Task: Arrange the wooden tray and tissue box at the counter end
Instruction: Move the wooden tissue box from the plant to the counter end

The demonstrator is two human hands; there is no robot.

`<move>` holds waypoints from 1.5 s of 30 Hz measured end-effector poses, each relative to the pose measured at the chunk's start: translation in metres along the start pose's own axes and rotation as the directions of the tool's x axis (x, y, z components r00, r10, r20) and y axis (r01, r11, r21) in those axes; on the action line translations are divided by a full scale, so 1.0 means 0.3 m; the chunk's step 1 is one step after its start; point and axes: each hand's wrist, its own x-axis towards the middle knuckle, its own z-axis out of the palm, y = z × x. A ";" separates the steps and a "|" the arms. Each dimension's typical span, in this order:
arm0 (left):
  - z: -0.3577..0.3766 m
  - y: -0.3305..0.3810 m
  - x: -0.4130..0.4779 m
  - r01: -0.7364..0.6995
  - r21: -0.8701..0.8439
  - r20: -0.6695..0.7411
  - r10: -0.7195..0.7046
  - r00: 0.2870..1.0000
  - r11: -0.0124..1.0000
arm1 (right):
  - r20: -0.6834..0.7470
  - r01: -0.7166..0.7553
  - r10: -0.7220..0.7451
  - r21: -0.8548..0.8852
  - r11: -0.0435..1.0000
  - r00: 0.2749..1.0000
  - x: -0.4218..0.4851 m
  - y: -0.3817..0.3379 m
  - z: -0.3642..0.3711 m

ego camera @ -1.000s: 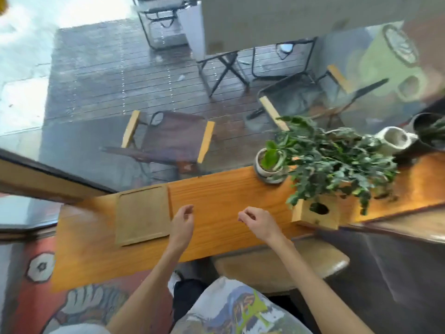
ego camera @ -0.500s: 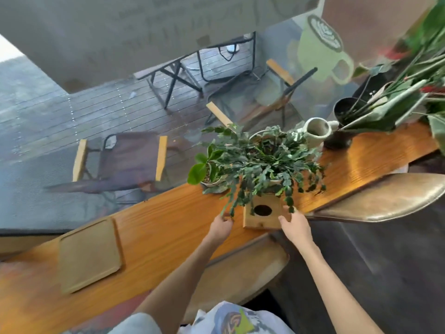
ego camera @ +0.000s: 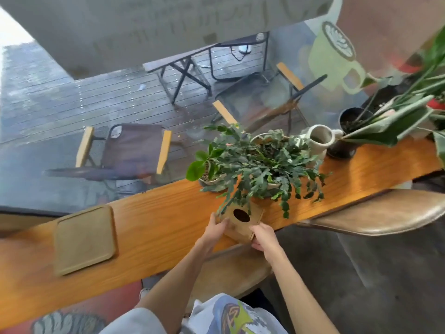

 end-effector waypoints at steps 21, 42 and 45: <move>-1.061 -0.810 -0.621 -0.394 -0.780 -0.507 -0.122 0.853 0.486 | 0.589 0.436 -0.103 -0.457 0.776 0.801 -0.640 0.156 1.093; -1.547 -1.266 -0.896 -0.394 -0.861 -0.435 -0.064 0.898 0.323 | 0.702 0.521 -0.048 -0.480 0.705 0.711 -0.859 0.438 1.770; -1.585 -1.270 -0.878 -0.399 -0.828 -0.454 -0.053 0.889 0.395 | 0.715 0.543 -0.047 -0.484 0.686 0.697 -0.819 0.395 1.800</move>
